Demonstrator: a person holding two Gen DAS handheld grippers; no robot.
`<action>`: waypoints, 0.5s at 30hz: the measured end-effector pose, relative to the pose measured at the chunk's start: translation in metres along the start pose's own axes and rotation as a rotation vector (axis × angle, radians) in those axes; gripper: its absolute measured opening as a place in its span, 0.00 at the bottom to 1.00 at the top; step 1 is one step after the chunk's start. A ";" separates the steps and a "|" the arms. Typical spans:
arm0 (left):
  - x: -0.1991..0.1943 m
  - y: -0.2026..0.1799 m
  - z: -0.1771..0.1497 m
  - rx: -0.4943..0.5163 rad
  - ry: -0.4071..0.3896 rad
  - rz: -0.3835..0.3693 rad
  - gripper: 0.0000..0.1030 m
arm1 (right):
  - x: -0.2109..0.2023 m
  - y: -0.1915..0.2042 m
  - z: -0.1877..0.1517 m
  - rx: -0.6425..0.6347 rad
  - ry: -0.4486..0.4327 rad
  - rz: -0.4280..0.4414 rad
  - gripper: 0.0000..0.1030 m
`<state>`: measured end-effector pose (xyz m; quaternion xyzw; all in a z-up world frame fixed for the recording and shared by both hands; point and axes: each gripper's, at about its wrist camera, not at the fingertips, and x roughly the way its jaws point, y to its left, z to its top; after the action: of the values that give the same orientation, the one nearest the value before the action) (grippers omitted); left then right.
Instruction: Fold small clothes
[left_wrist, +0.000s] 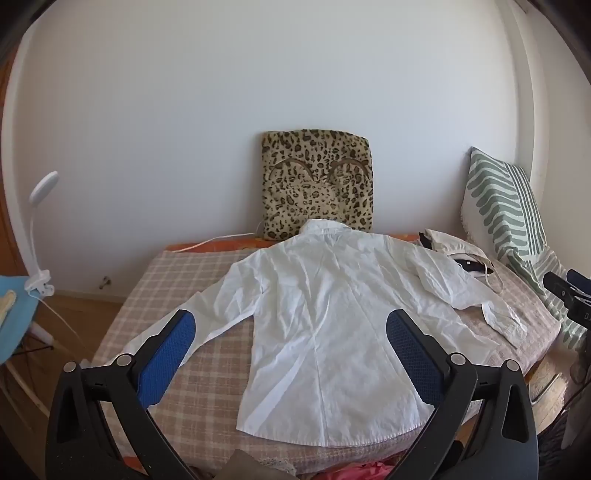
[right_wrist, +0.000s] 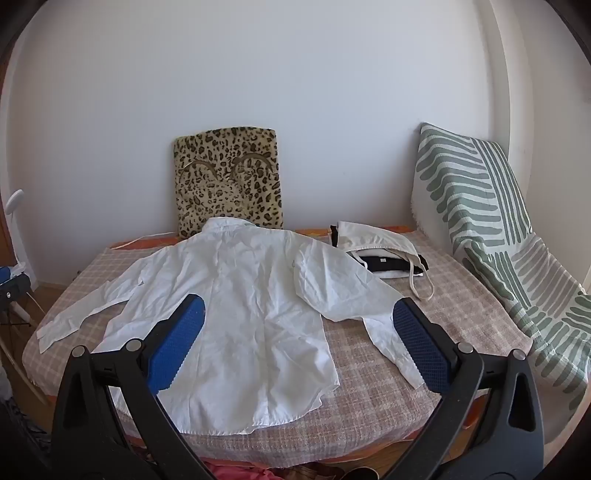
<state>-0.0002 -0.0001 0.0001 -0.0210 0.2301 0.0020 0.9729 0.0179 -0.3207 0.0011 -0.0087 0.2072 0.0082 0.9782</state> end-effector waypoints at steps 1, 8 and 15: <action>0.000 0.000 0.000 -0.005 0.009 -0.003 1.00 | 0.000 0.000 0.000 -0.003 -0.002 -0.002 1.00; -0.001 0.004 0.001 0.006 0.003 -0.005 1.00 | 0.003 -0.001 0.000 0.000 -0.008 -0.007 1.00; 0.004 -0.004 0.003 0.011 0.000 0.004 1.00 | 0.004 -0.004 -0.001 0.008 -0.008 -0.001 1.00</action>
<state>0.0045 -0.0045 0.0011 -0.0151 0.2302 0.0029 0.9730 0.0218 -0.3245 -0.0014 -0.0049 0.2033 0.0070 0.9791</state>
